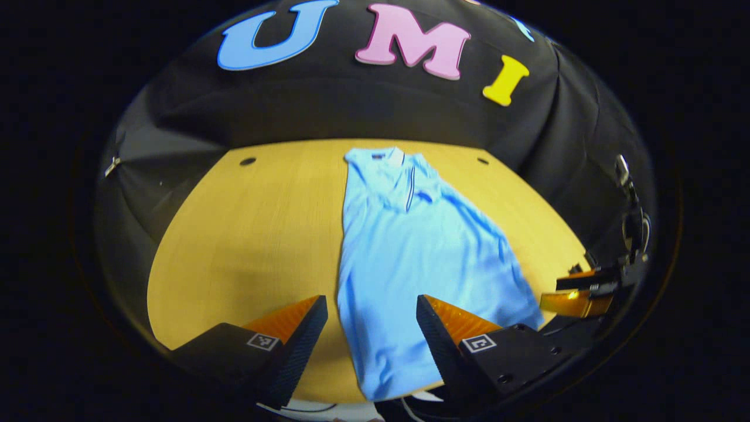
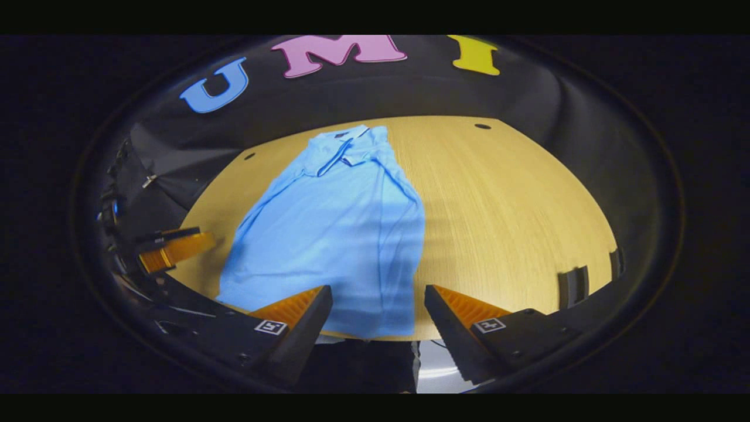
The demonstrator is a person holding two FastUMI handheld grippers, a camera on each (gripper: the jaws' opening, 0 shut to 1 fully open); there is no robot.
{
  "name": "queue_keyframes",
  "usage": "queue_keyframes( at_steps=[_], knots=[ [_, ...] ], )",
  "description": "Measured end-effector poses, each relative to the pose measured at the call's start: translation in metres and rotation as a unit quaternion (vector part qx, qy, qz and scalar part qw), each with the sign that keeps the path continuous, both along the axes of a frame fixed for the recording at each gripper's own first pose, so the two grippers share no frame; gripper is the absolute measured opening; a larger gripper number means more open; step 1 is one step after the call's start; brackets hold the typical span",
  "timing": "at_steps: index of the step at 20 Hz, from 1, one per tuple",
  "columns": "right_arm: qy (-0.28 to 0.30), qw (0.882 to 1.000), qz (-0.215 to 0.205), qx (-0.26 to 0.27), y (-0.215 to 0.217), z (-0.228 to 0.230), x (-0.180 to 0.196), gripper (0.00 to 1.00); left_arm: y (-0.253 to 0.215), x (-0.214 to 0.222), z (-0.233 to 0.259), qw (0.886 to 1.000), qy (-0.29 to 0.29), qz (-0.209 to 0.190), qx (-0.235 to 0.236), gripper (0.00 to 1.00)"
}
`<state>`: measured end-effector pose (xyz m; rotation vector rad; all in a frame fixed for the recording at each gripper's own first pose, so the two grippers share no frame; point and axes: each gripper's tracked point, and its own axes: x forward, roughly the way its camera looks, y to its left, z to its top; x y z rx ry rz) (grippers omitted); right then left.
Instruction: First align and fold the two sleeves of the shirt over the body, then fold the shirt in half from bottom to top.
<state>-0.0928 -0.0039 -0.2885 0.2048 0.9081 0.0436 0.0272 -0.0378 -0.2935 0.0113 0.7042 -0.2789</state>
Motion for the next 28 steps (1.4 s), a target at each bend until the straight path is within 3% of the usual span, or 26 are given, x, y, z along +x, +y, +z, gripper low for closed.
queue_keyframes(
  at_steps=[5,11,15,16,17,19,20,21,22,23,24,25,26,27,28],
  knots=[
    [0.031,1.0,0.002,-0.002,0.007,-0.026,-0.007,0.99,-0.001,-0.042,-0.041,0.999,0.039,0.014,0.014,0.98],
    [0.044,0.998,0.016,-0.033,-0.001,-0.045,-0.001,0.99,-0.007,-0.033,-0.065,0.997,0.057,0.018,0.052,0.97],
    [0.052,0.996,0.027,-0.066,-0.008,-0.049,0.001,0.92,-0.008,-0.034,-0.067,0.996,0.06,0.023,0.062,0.96],
    [0.052,0.996,0.03,-0.07,-0.01,-0.048,0.001,0.8,-0.01,-0.033,-0.068,0.996,0.063,0.016,0.061,0.92],
    [0.06,0.995,0.033,-0.068,-0.01,-0.051,0.001,0.75,-0.012,-0.032,-0.068,0.996,0.062,0.006,0.065,0.9],
    [0.067,0.995,0.036,-0.068,-0.014,-0.05,0.003,0.71,-0.015,-0.031,-0.069,0.995,0.069,-0.006,0.067,0.76],
    [0.069,0.995,0.034,-0.067,-0.016,-0.05,0.005,0.56,-0.016,-0.03,-0.069,0.995,0.07,-0.008,0.067,0.67],
    [0.07,0.995,0.035,-0.061,-0.014,-0.05,0.007,0.52,-0.019,-0.029,-0.069,0.995,0.072,-0.008,0.063,0.64],
    [0.073,0.995,0.039,-0.055,-0.012,-0.05,0.008,0.41,-0.022,-0.028,-0.068,0.996,0.072,-0.006,0.057,0.4],
    [0.072,0.995,0.046,-0.049,-0.008,-0.05,0.01,0.29,-0.024,-0.026,-0.067,0.996,0.073,-0.002,0.051,0.36],
    [0.075,0.995,0.05,-0.049,-0.007,-0.05,0.01,0.17,-0.027,-0.026,-0.067,0.996,0.075,0.002,0.043,0.21],
    [0.074,0.994,0.054,-0.052,-0.007,-0.05,0.012,0.12,-0.031,-0.024,-0.065,0.997,0.075,0.003,0.035,0.17],
    [0.071,0.994,0.06,-0.054,-0.006,-0.051,0.012,0.17,-0.034,-0.024,-0.065,0.997,0.077,0.0,0.028,0.11],
    [0.068,0.994,0.065,-0.052,-0.004,-0.053,0.015,0.06,-0.036,-0.023,-0.065,0.997,0.079,-0.004,0.023,0.08],
    [0.067,0.994,0.07,-0.05,-0.003,-0.049,0.014,0.05,-0.037,-0.022,-0.065,0.996,0.081,-0.009,0.02,0.07]
  ],
)
